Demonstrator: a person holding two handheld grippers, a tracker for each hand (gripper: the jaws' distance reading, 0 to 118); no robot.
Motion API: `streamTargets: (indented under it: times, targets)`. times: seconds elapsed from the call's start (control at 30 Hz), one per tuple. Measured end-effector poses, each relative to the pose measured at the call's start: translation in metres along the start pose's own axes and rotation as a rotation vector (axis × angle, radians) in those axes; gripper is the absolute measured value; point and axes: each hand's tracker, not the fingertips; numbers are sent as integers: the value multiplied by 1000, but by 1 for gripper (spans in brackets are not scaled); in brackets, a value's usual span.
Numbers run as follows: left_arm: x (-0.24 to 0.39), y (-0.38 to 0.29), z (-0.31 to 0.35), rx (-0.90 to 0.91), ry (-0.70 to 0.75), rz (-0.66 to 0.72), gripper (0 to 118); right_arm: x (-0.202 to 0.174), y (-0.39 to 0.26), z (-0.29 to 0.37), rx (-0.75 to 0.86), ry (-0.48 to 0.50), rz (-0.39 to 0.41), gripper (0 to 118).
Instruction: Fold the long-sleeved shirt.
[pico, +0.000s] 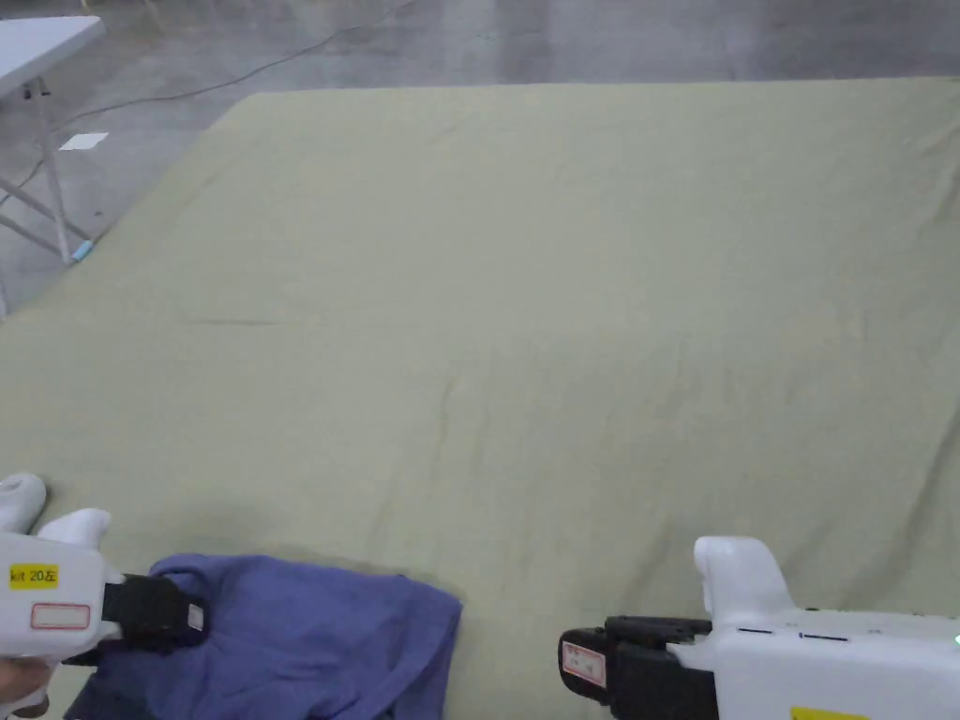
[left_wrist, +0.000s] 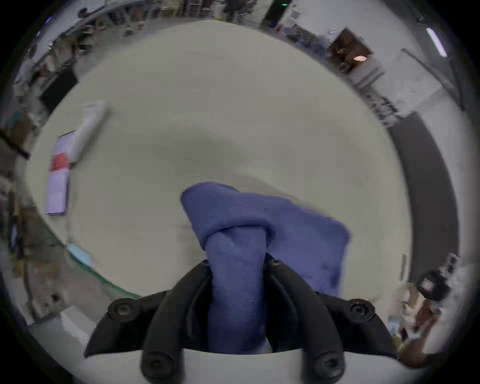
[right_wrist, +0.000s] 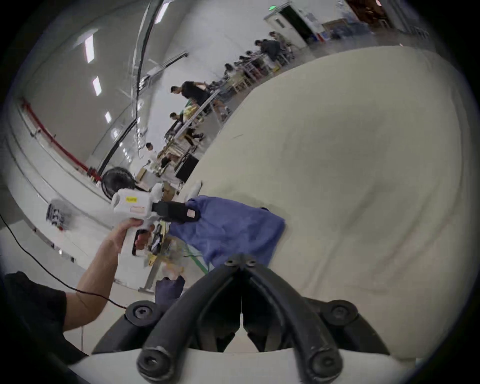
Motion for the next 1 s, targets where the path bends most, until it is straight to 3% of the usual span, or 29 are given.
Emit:
streamTargets:
  times: [0.13,0.17,0.2,0.23,0.27,0.33,0.43,0.5,0.53,0.57,0.6,0.63,0.7,0.77,0.87,1.0]
  targets:
    - [-10,-8,-14,13,110,48,18,-2,-11,-4,-38,-20,5,0]
    - [-16,-4,-20,12,98,25,31,-1,-14,-2,-41,-26,2,0]
    - [-9,-8,-21,20,88,7,59,-1,-15,0,-41,-32,-3,0]
    - [-1,-11,-19,46,110,-22,100,1,-16,3,-39,-37,-10,0]
    - [8,-10,-16,59,109,-82,113,2,-16,7,-35,-41,-16,0]
    - [36,-15,5,204,97,-188,116,3,-15,16,-18,-56,-21,0]
    - [73,-5,47,381,156,-245,116,4,-7,36,39,-103,-8,0]
    - [106,1,71,441,107,-280,116,3,3,56,99,-163,22,0]
    - [124,4,84,467,72,-296,112,1,9,68,136,-199,42,0]
    - [139,8,97,501,30,-312,93,-1,17,85,188,-249,66,0]
    - [161,8,114,558,-22,-325,53,-3,26,103,248,-298,85,0]
    - [181,4,136,695,-107,-344,0,-5,34,122,303,-343,98,0]
    - [225,-6,179,904,-237,-414,0,-16,52,168,445,-449,127,0]
    - [267,-12,211,1062,-191,-422,0,-31,63,210,605,-555,173,0]
    - [322,-23,235,1121,-198,-477,0,-52,74,258,786,-726,224,0]
    - [371,-40,237,1113,-209,-453,0,-71,73,289,920,-848,276,0]
